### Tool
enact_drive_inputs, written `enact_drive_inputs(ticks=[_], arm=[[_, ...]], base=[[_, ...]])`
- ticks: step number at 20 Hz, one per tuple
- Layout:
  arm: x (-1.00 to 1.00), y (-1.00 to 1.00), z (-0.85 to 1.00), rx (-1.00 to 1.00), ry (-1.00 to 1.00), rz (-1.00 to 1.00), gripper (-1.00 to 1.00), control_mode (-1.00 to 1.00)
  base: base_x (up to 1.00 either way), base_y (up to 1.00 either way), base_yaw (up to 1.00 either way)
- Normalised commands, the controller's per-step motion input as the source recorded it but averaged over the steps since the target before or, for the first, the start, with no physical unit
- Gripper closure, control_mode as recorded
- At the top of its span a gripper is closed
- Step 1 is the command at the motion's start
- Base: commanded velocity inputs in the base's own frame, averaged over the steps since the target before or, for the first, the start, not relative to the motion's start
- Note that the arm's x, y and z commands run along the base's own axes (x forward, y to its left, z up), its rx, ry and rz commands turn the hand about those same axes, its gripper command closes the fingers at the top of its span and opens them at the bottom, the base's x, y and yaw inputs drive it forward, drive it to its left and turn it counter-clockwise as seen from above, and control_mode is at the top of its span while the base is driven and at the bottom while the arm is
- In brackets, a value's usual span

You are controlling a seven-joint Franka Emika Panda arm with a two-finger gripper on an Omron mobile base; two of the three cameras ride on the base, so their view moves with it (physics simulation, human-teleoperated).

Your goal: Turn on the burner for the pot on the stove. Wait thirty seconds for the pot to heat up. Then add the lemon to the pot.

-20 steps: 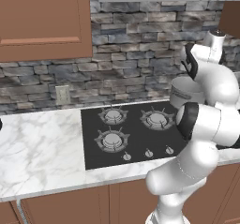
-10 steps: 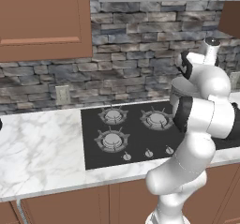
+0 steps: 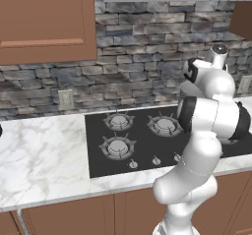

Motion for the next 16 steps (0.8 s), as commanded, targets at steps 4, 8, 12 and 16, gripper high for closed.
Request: enact_drive_inputs(ticks=[4, 8, 12, 16], arm=[[0.00, -0.21, -0.04, 0.00, 0.00, 0.00, 1.00, -1.00], [0.00, -0.05, -0.14, 0.00, 0.00, 0.00, 1.00, -1.00], [0.00, 0.00, -0.15, 0.00, 0.00, 0.00, 1.00, -1.00], [0.00, 0.00, -0.01, 0.00, 0.01, 0.00, 1.00, -1.00]], base=[[0.00, 0.00, 0.00], [0.00, 0.00, 0.00], [0.00, 0.00, 0.00], [0.00, 0.00, 0.00]])
